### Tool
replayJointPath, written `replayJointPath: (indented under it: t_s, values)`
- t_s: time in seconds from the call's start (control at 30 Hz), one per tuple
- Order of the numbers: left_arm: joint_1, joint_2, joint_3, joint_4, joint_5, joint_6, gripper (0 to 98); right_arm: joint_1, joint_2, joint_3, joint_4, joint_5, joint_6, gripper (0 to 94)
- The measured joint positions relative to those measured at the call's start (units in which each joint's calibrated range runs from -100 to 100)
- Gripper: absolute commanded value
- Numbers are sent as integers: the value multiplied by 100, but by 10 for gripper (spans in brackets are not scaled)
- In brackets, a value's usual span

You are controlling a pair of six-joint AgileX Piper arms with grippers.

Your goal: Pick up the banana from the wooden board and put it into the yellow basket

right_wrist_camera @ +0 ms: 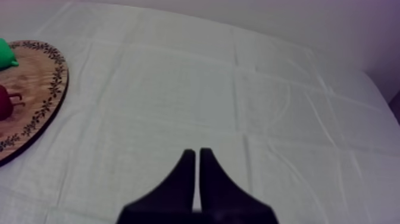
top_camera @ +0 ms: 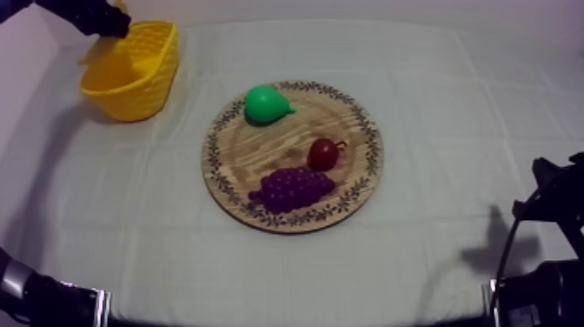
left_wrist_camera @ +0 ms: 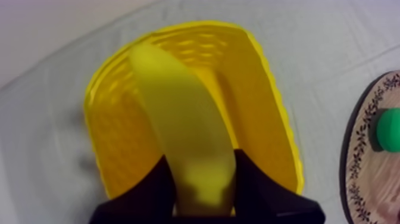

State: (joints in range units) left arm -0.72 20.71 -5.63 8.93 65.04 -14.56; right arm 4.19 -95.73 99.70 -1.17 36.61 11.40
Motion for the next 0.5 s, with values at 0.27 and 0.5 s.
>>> replayJointPath:
  t_s: [0.27,0.5]
  values:
    - [-28,636,-156,173,-193,-136,357,0,0,0,0,0,0,2]
    - [-45,1163,-288,260,-272,-231,358,0,0,0,0,0,0,2]
